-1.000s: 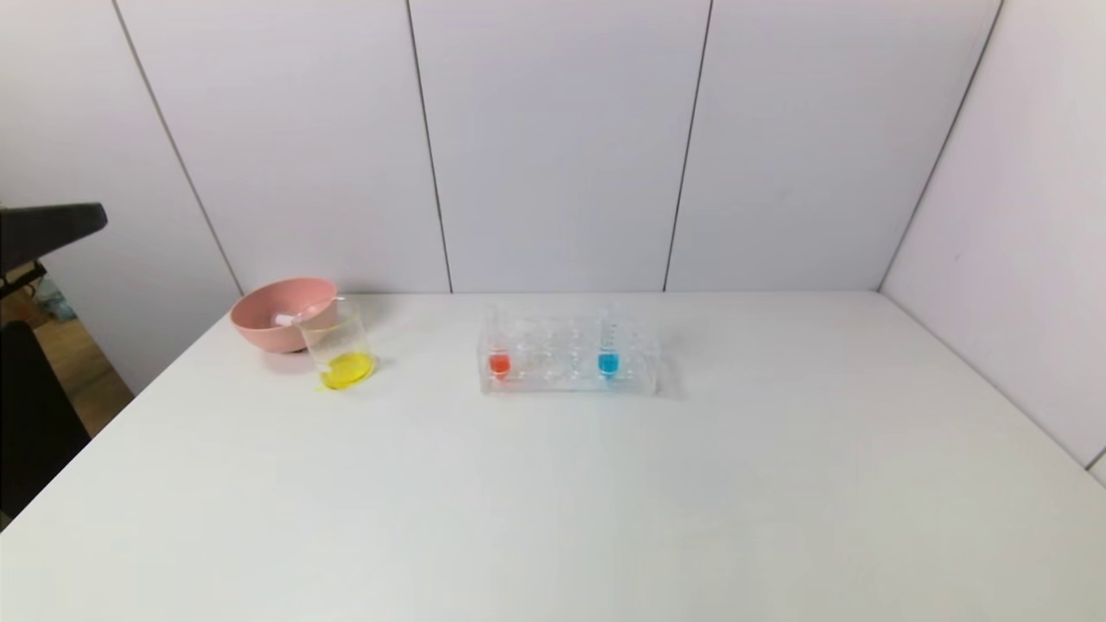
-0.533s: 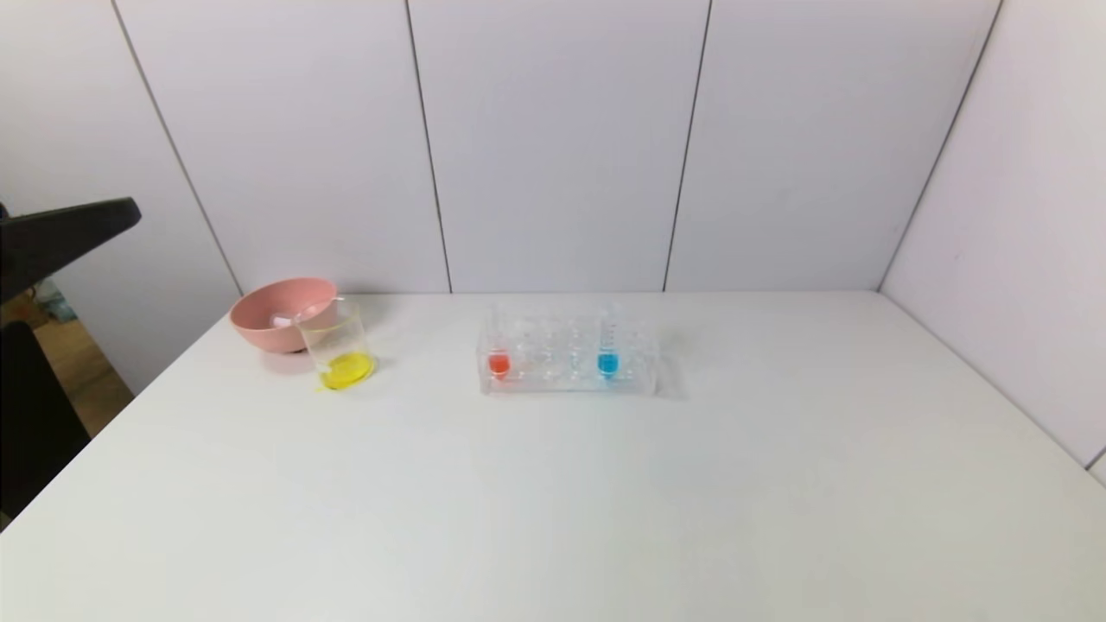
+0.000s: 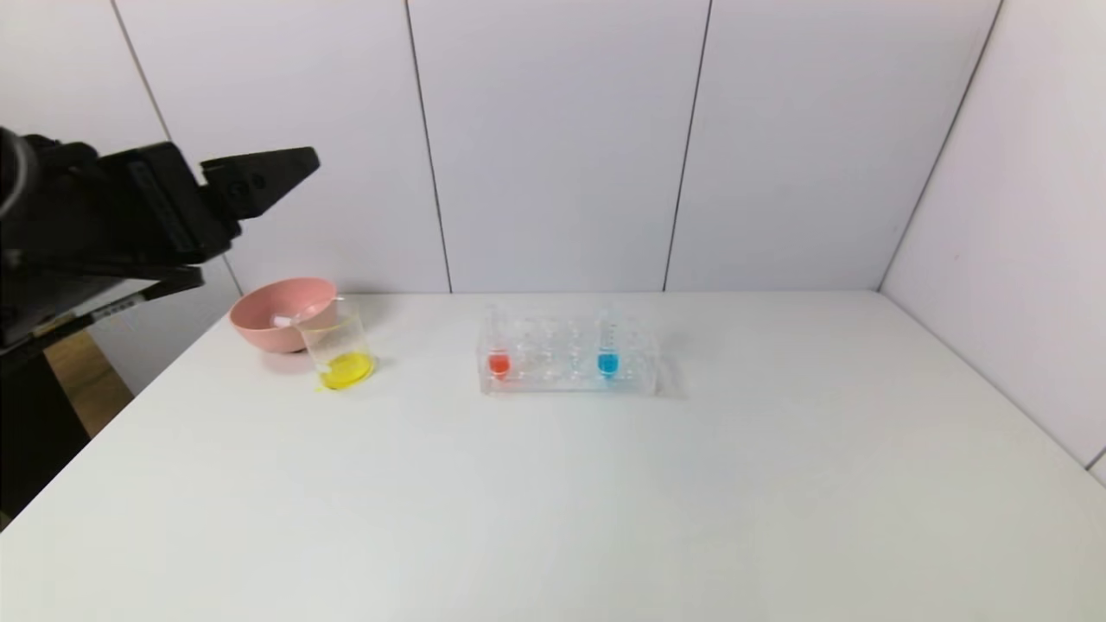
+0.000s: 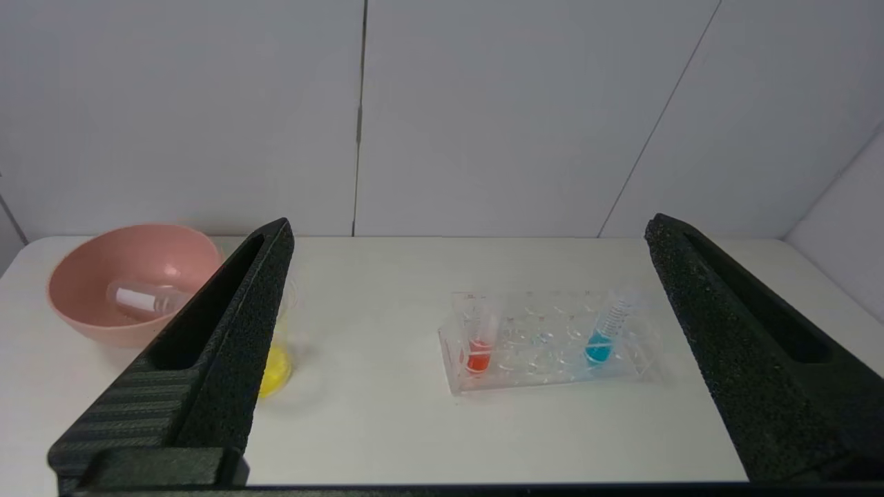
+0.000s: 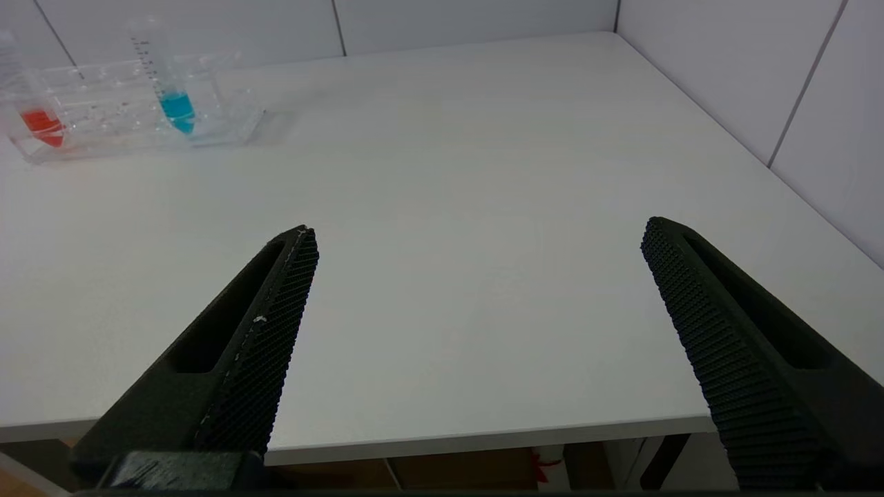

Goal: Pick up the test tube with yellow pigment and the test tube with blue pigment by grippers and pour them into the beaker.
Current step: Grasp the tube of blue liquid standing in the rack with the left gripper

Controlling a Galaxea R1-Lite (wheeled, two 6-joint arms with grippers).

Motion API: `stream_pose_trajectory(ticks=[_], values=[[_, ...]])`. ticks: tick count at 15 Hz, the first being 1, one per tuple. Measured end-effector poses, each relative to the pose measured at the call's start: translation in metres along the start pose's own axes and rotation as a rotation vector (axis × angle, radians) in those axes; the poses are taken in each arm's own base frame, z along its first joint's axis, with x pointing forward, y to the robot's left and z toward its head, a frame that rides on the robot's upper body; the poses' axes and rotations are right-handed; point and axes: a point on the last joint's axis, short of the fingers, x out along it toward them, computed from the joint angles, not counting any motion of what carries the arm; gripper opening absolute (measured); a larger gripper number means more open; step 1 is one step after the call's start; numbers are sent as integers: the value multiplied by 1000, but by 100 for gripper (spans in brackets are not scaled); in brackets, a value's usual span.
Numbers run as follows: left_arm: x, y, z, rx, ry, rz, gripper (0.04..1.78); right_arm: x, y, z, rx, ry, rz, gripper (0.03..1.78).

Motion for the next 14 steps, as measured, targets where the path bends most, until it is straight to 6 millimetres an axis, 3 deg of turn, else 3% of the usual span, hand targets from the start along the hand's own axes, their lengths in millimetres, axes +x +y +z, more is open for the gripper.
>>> stream_pose_trajectory(ticks=[9, 14], values=[[54, -63, -60, 0, 78, -103, 178, 0, 0, 0, 0, 0, 0, 171], [80, -96, -104, 7, 111, -121, 178, 0, 0, 0, 0, 0, 0, 171]])
